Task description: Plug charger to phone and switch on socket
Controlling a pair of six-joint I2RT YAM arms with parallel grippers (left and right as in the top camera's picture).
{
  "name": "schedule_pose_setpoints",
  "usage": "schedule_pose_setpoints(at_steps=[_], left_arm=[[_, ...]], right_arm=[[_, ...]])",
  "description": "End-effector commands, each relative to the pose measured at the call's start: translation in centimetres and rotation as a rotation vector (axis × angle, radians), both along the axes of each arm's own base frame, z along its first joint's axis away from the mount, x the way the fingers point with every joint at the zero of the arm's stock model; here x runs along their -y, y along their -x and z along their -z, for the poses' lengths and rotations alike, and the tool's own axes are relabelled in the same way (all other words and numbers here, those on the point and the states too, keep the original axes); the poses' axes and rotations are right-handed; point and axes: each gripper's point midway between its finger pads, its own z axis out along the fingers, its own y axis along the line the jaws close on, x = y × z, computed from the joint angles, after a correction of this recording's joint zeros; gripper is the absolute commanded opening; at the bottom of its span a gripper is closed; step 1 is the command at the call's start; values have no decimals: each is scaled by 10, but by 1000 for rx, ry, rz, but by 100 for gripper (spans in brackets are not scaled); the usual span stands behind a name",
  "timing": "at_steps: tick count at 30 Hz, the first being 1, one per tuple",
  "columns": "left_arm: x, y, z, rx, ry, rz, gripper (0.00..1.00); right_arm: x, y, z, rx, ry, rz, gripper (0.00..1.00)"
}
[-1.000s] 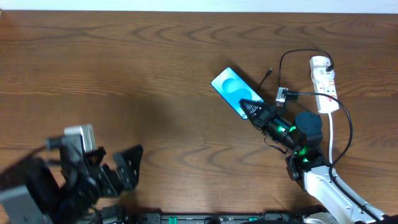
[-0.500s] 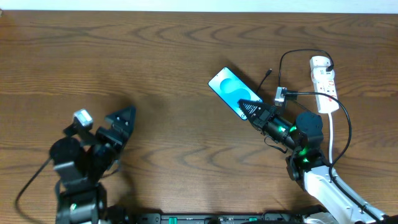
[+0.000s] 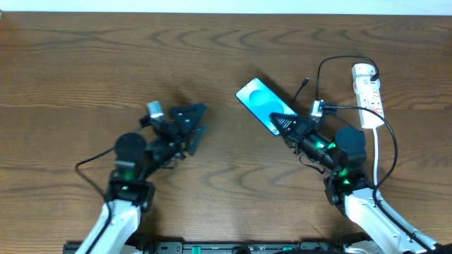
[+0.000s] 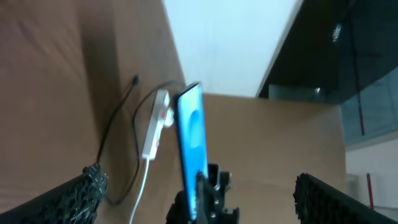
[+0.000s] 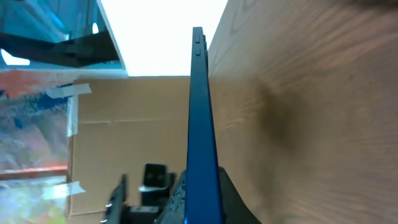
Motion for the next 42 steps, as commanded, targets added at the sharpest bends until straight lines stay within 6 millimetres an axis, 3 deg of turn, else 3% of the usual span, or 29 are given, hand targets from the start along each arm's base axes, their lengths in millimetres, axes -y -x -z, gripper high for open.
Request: schedule_pose_setpoints(at_steps=[1, 4, 15, 19, 29, 35, 42], left_arm=[[12, -4, 20, -98, 25, 9, 98], [21, -4, 29, -169, 74, 32, 98], [26, -10, -5, -9, 130, 42, 98], [26, -11, -5, -6, 130, 34, 99], [36, -9, -5, -6, 128, 31, 83], [40, -6, -5, -63, 177, 34, 83], [40, -6, -5, -84, 195, 32, 83]], right_arm=[[-10, 5, -9, -57, -80, -19, 1], [-20, 11, -9, -95, -108, -45, 1], [-54, 30, -8, -137, -127, -90, 1], [-56, 27, -7, -130, -120, -42, 1], [-60, 30, -7, -211, -182, -41, 1], [-62, 33, -7, -377, -305, -37, 1], [-64, 37, -8, -434, -342, -51, 1]])
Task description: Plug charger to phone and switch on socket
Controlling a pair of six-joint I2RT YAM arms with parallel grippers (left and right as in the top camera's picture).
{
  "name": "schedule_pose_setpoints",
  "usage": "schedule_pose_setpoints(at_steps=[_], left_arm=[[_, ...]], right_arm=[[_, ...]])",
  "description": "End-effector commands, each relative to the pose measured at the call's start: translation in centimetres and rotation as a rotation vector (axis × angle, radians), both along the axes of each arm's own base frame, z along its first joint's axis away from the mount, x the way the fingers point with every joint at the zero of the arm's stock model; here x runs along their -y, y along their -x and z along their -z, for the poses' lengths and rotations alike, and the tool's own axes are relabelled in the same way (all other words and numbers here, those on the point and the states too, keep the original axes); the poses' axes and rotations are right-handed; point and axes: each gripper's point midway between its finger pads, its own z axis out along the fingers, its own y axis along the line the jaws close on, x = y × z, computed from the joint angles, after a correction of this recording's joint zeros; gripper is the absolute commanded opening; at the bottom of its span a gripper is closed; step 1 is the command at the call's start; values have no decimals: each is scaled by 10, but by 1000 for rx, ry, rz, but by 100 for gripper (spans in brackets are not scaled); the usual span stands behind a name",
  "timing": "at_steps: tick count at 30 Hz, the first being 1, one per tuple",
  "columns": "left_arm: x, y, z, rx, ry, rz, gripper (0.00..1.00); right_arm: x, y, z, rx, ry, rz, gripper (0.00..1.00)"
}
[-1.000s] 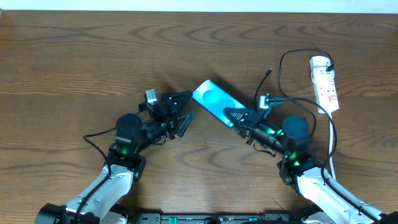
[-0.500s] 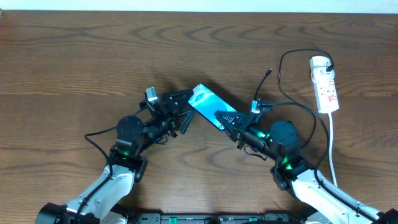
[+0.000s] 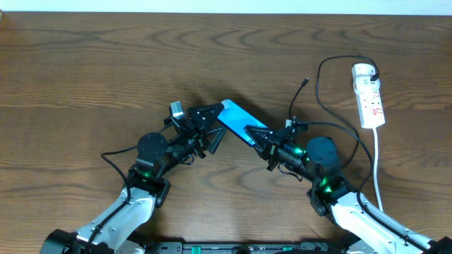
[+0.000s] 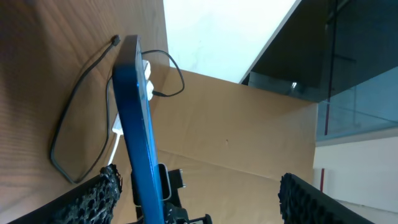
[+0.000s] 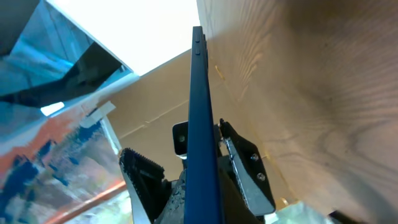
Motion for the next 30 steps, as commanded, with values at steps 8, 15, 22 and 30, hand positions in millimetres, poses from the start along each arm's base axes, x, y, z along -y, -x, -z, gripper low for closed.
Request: schedule_pose_setpoints(at_steps=[8, 15, 22, 30], left_arm=[[0, -3, -2, -44, 39, -16, 83], [0, -2, 7, -81, 25, -16, 76], [3, 0, 7, -82, 25, -7, 66], [3, 0, 7, -75, 19, -6, 53]], right_arm=[[-8, 4, -19, 286, 118, -57, 1], [-20, 12, -20, 406, 188, -93, 1], [-18, 7, -17, 412, 224, -43, 1], [-15, 4, -11, 367, 233, -8, 1]])
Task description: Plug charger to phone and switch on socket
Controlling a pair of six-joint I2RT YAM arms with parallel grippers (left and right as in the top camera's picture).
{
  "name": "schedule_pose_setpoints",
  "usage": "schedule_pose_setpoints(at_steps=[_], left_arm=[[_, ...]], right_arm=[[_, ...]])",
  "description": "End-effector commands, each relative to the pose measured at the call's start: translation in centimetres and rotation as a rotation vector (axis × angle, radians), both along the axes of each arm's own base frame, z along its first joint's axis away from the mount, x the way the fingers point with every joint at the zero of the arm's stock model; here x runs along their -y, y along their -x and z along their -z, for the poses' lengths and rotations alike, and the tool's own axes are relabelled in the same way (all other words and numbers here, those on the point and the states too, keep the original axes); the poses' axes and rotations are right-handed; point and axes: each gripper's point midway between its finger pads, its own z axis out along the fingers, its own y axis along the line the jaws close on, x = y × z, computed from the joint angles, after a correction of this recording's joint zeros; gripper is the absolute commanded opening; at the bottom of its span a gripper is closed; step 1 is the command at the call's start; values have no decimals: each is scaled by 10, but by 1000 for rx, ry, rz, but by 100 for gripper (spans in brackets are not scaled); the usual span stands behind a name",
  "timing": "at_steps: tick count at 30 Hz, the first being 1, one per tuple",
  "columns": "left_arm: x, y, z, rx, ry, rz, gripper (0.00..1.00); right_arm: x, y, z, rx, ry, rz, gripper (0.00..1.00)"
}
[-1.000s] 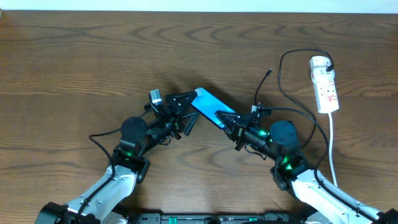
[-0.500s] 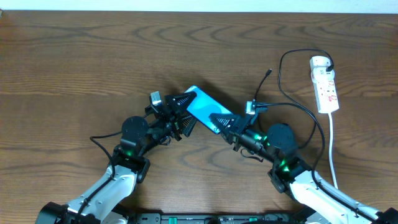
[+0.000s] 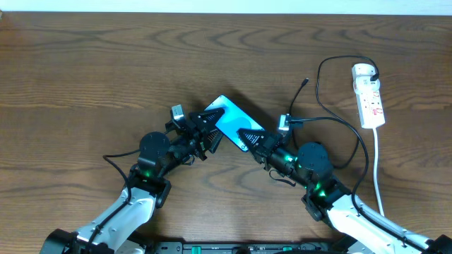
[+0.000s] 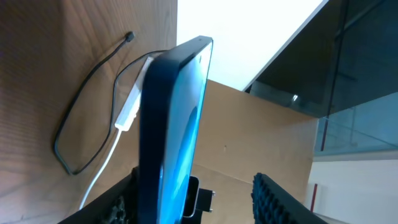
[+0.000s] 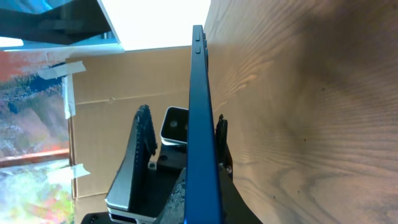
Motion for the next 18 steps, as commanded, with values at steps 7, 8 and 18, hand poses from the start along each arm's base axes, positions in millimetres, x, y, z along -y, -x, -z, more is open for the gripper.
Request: schedule_pose_setpoints(at_steps=[7, 8, 18], left_arm=[[5, 1, -4, 67, -43, 13, 48], [6, 1, -4, 77, -50, 13, 47], [9, 2, -4, 127, -93, 14, 40]], right_arm=[[-4, 0, -10, 25, -16, 10, 2], [-5, 0, -10, 25, -16, 7, 2], [-9, 4, -6, 15, -5, 8, 1]])
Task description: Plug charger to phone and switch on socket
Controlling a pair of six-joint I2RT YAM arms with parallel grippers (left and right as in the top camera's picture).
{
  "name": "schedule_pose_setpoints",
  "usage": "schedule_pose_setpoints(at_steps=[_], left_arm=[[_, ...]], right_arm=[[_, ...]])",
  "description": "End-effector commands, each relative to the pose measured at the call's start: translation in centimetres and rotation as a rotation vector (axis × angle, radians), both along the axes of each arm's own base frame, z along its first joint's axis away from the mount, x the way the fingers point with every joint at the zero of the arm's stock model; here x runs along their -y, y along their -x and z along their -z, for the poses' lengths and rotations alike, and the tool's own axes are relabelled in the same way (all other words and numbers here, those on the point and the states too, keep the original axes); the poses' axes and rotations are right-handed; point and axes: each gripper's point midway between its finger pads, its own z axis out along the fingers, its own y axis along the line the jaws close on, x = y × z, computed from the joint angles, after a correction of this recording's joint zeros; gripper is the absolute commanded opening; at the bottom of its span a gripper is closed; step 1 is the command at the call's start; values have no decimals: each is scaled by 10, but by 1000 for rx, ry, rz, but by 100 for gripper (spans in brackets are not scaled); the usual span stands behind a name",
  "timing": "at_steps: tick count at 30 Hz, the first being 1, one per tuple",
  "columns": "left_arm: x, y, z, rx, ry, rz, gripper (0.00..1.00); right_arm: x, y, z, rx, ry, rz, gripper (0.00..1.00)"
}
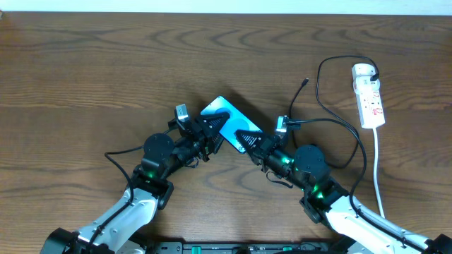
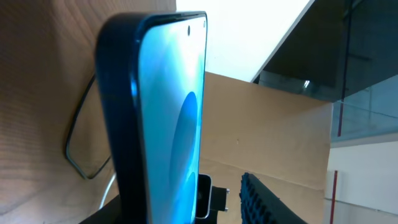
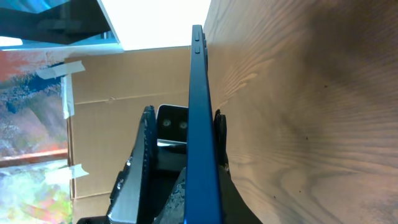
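The blue phone [image 1: 224, 117] is held off the table at its middle, screen up and edge-on in the right wrist view [image 3: 199, 112]. My right gripper [image 1: 245, 136] [image 3: 202, 180] is shut on its near end. My left gripper [image 1: 213, 128] [image 2: 186, 199] is open, with its fingers on either side of the phone's other end [image 2: 161, 106]; one finger [image 2: 267, 199] stands apart from the screen. The black charger cable [image 1: 317, 95] lies at the right, its free plug tip [image 1: 305, 82] on the wood. It runs from the white power strip [image 1: 368, 95].
The brown wooden table [image 1: 106, 70] carries nothing else apart from the cable loop and the strip's white lead [image 1: 378, 166] at the right. Both arms meet at the middle front of the table.
My left gripper has come a little further onto the phone's end, so the screen now fills more of the left wrist view. The right gripper keeps its hold and has barely shifted.
First my right gripper held the phone right of centre, with the open left gripper well apart at the left. Then the phone was at the middle, its end at the open left fingers. Now those fingers straddle that end while the right gripper still holds it.
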Motion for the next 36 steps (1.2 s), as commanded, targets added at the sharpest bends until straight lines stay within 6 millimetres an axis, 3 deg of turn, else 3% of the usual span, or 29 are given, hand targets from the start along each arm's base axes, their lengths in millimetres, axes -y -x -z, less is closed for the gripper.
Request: schedule_pose_setpoints(at_steps=[1, 10, 14, 36], left_arm=[[0, -3, -4, 44, -22, -7, 39], [-1, -4, -4, 45, -24, -17, 32], [-1, -5, -4, 56, -33, -20, 29], [-3, -7, -4, 86, -61, -35, 20]], right_arm=[[-2, -2, -7, 13, -8, 13, 1], [0, -4, -2, -68, -52, 42, 2], [-9, 5, 6, -160, -90, -8, 1], [-17, 14, 3, -154, -98, -66, 1]])
